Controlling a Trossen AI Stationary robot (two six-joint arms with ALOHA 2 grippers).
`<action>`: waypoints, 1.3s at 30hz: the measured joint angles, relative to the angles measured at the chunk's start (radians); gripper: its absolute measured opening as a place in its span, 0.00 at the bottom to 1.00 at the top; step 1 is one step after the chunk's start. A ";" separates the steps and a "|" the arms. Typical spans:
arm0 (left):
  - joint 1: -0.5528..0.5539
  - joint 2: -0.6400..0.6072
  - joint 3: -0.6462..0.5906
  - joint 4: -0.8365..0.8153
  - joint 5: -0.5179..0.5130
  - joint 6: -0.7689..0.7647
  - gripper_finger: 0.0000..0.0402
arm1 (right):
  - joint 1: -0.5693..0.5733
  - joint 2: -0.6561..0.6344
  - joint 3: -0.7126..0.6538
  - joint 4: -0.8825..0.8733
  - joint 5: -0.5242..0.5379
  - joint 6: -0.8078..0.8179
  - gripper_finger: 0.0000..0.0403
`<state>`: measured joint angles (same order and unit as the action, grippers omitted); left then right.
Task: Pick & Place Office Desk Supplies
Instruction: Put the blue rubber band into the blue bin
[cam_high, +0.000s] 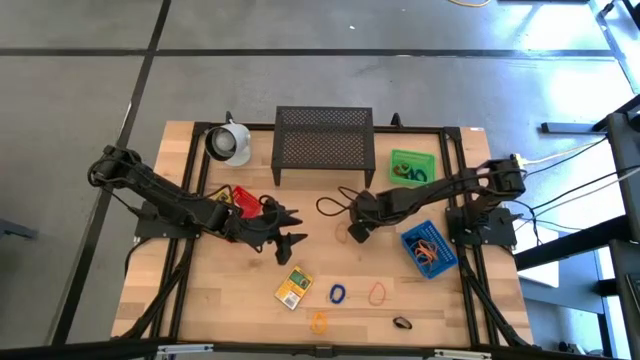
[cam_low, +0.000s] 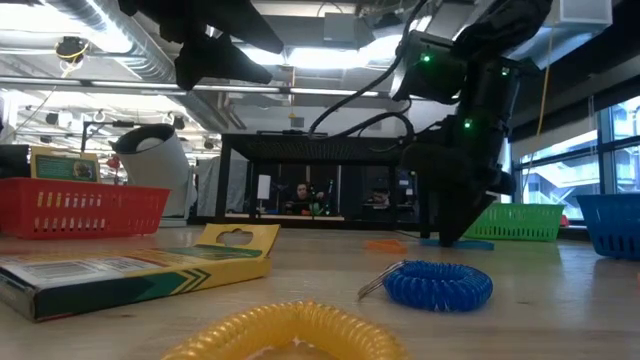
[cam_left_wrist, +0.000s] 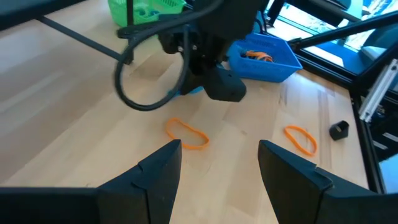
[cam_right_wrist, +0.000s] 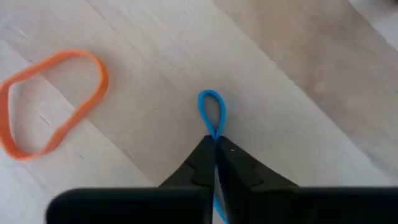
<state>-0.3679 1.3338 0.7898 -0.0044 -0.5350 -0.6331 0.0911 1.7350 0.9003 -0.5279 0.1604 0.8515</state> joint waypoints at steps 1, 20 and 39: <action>0.000 0.000 0.000 0.000 -0.004 0.000 0.52 | 0.004 -0.009 -0.002 -0.003 -0.002 0.005 0.03; 0.004 0.000 0.000 0.000 -0.113 0.029 0.52 | 0.188 -0.441 -0.002 0.272 0.180 -0.149 0.01; 0.089 0.000 0.000 -0.001 -0.222 0.138 0.52 | 0.212 -0.605 0.001 0.992 -0.055 -0.508 0.01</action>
<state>-0.2789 1.3338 0.7898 -0.0051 -0.7566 -0.4950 0.3031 1.1297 0.9012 0.4640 0.1055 0.3437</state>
